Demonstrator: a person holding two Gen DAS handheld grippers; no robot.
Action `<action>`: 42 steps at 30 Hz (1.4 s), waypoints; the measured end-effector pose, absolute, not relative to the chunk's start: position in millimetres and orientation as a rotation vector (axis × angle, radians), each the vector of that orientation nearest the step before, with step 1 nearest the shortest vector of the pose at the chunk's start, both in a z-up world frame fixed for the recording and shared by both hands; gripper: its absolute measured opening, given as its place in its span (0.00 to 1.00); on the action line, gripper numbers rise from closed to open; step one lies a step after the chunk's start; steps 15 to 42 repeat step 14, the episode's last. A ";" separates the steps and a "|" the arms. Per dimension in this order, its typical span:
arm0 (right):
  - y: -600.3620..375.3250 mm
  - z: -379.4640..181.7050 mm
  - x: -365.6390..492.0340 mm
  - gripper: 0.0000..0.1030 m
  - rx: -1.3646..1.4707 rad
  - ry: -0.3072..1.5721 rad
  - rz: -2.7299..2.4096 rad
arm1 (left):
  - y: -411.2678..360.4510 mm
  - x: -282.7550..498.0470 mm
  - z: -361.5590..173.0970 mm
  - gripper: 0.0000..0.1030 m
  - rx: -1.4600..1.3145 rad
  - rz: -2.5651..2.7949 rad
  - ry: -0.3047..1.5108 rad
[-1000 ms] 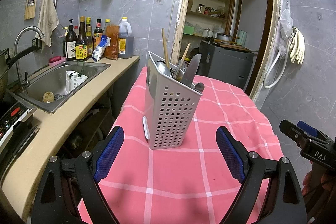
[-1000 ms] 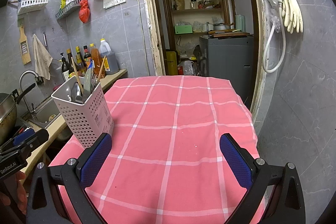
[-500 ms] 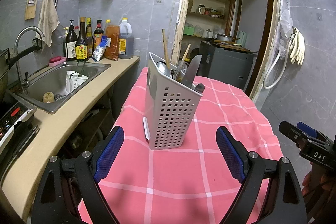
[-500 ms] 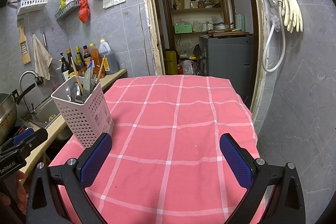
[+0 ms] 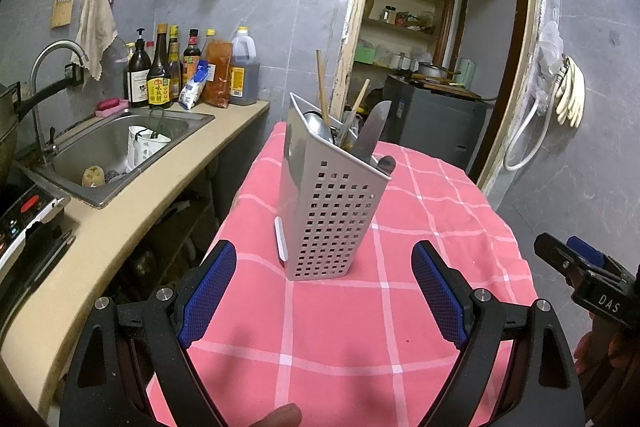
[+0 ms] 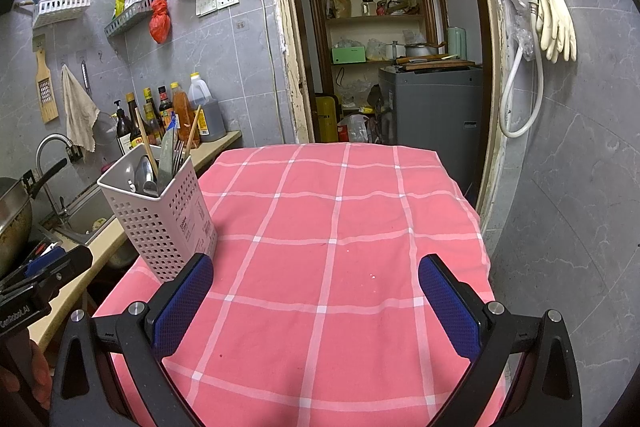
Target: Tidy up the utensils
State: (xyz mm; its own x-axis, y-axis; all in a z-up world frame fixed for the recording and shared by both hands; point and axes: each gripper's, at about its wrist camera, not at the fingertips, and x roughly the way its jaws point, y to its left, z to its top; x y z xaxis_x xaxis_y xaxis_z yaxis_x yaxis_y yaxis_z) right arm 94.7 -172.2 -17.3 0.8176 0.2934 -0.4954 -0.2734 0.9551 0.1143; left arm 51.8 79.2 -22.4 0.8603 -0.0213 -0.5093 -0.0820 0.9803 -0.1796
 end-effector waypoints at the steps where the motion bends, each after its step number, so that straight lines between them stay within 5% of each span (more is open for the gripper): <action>1: -172.3 -17.6 94.4 1.00 0.039 0.534 0.302 | 79.4 51.3 -22.3 0.83 -0.197 0.035 0.533; 42: -172.6 -17.0 95.2 1.00 0.039 0.536 0.302 | 77.4 48.8 -23.3 0.83 -0.161 0.031 0.530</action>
